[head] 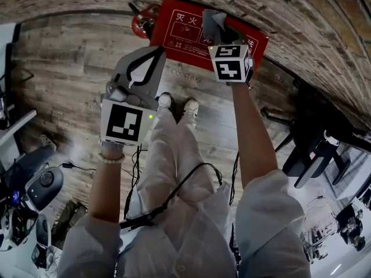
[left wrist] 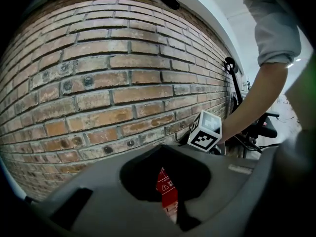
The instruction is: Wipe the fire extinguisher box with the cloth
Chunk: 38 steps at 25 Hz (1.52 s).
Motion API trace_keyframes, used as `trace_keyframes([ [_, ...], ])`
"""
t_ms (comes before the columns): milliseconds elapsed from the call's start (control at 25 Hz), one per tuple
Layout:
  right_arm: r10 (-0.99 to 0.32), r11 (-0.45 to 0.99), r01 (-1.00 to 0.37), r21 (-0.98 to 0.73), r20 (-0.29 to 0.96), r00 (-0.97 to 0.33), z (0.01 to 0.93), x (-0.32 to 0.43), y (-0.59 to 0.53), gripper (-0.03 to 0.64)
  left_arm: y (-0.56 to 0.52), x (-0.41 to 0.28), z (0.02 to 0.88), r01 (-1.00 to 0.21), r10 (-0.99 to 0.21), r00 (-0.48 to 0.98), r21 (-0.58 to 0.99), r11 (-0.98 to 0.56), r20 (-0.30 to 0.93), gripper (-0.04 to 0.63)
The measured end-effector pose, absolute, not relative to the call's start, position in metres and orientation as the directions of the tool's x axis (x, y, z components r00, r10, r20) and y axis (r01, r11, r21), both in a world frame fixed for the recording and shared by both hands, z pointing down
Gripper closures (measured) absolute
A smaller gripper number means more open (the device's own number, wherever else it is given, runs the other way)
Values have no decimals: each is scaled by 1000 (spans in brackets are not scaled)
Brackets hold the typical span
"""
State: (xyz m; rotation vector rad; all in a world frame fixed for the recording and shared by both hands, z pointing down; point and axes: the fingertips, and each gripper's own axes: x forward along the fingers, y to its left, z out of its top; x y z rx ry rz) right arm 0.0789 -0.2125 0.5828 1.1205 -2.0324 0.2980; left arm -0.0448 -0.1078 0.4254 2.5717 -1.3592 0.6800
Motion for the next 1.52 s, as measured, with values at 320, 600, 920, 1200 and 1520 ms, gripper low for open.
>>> trace_keyframes([
  [320, -626, 549, -818, 170, 732, -268, 583, 114, -209, 591, -108, -23, 426, -791, -724, 513, -74, -608, 461, 598],
  [600, -641, 515, -837, 185, 731, -232, 585, 148, -208, 591, -106, -5, 428, -775, -710, 533, -72, -628, 461, 598],
  [920, -651, 471, -860, 195, 735, -190, 587, 183, -206, 591, -109, 10, 430, -762, -697, 544, -72, -643, 467, 598],
  [1200, -655, 440, -875, 200, 738, -161, 587, 209, -204, 592, -110, 23, 430, -748, -683, 557, -72, -659, 473, 598],
  [1520, -660, 400, -893, 204, 741, -126, 587, 235, -198, 591, -109, 37, 428, -734, -670, 569, -73, -675, 477, 598],
])
